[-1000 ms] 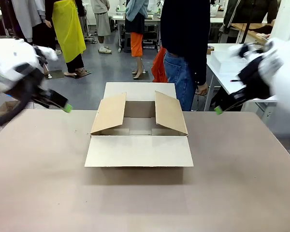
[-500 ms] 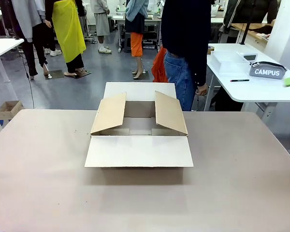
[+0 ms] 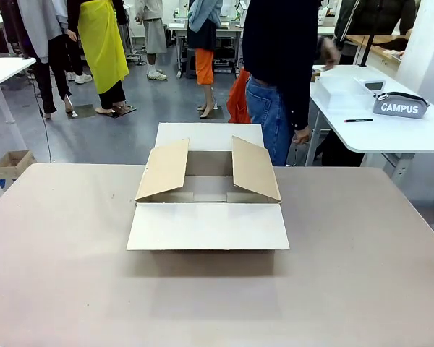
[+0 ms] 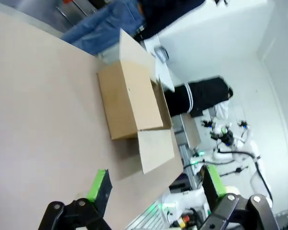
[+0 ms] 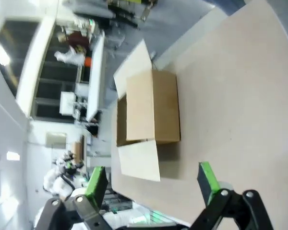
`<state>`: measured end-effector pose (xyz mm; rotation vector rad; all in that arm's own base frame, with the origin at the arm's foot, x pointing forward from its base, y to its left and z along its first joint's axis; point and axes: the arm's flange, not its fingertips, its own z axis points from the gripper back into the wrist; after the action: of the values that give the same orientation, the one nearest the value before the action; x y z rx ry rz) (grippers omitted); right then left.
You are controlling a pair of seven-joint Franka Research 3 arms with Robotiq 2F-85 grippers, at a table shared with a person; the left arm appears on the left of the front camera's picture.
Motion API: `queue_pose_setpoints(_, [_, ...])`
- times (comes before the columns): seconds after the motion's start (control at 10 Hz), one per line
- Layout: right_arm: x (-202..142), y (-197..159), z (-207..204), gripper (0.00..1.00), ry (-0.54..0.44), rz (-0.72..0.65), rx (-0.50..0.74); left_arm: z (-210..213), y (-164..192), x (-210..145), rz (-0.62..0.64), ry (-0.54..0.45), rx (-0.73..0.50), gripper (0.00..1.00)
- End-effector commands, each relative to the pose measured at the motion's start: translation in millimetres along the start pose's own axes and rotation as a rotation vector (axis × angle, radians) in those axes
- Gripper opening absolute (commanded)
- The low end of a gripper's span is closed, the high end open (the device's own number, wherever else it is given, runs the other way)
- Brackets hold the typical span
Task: Pack the gift set into the box.
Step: Place both hands on the side flaps of the Package Box and spread them outward.
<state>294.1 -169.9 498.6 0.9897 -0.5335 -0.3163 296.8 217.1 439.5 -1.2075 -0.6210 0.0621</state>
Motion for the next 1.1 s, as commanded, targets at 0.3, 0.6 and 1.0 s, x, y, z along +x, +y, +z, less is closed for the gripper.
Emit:
queue_pose_setpoints(0.3, [-2.8, 13.6, 1.8, 1.00, 0.006, 0.059, -0.013, -1.3, -17.6, -4.6, -0.050, 0.008, 0.001, 1.00])
queue_pose_setpoints(0.6, [-14.5, 50.9, -30.2, 1.00, 0.058, 0.171, -0.076, -33.5, -50.1, -10.7, -0.086, -0.027, 0.068, 1.00])
queue_pose_setpoints(1.0, [-111.6, 142.9, -198.9, 1.00, 0.245, 0.697, -0.114, -214.6, -147.7, -15.6, -0.230, 0.254, 0.265, 1.00])
